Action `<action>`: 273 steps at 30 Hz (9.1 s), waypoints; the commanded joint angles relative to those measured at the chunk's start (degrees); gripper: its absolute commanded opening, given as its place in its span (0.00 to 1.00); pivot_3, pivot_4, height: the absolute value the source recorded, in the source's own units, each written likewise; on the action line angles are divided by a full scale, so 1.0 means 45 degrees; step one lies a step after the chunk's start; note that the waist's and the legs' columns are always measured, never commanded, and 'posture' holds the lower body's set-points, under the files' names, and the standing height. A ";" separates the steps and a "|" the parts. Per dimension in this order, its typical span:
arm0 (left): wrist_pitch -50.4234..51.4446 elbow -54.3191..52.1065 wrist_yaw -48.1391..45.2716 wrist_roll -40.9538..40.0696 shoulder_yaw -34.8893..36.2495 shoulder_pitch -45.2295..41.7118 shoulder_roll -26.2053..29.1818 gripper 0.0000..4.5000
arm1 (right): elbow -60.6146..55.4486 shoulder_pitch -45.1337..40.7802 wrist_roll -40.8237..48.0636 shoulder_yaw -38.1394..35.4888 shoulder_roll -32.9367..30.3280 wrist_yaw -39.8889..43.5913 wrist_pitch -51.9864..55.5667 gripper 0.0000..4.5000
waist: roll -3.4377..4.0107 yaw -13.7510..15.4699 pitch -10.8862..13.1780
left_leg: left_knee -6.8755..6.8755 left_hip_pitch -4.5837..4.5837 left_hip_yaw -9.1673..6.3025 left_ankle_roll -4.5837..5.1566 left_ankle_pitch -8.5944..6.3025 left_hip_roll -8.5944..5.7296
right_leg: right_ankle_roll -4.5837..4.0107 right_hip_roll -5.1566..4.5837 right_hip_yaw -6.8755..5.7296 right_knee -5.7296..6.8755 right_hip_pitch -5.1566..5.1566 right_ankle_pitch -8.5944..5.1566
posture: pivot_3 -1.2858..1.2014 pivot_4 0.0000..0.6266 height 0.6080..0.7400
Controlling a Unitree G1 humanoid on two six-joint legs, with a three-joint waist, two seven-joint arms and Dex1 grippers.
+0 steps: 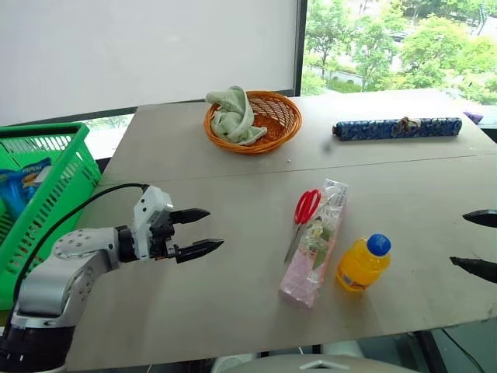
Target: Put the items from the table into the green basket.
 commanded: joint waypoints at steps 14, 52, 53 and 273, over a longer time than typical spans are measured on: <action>0.7057 -0.0590 0.6918 -0.1242 -0.4214 -0.6830 -0.4555 0.99 | -0.1089 -0.1894 0.2697 -0.0628 0.0037 -0.1989 0.1745 1.00 | -0.0041 0.0133 -0.0015 | 0.0121 -0.0004 0.0007 0.0025 -0.0004 -0.0004 | 0.0141 0.0097 0.0010 0.0005 0.0062 0.0086 | 0.45 0.01 1.00; 0.4365 0.5770 0.8593 0.0463 0.3254 -0.5975 -0.3985 0.17 | -0.1691 -0.3500 0.3992 0.1507 0.0073 -0.3313 0.1041 1.00 | -0.0051 0.0055 -0.0039 | 0.0147 0.0008 0.0034 0.0085 -0.0041 0.0010 | 0.0146 0.0102 0.0041 -0.0024 0.0069 0.0091 | 0.49 0.02 1.00; 0.4299 0.6155 0.8244 0.0375 0.3275 -0.6044 -0.3811 0.20 | -0.1599 -0.3585 0.3963 0.1661 0.0060 -0.3297 0.0916 1.00 | -0.0060 0.0181 -0.0038 | 0.0152 0.0002 0.0032 0.0083 -0.0043 -0.0002 | 0.0146 0.0092 0.0040 -0.0026 0.0069 0.0091 | 0.49 0.02 1.00; 0.0522 0.2202 0.8631 0.4190 0.2354 -0.8548 -0.3636 0.65 | 0.3149 -1.6367 0.1371 1.0191 0.3743 -0.6538 0.0450 1.00 | 0.0035 0.0544 0.0079 | 0.0272 -0.0258 0.0424 0.0132 -0.0084 0.0271 | 0.0108 0.0373 0.0422 -0.0145 -0.0282 0.0409 | 0.55 0.00 1.00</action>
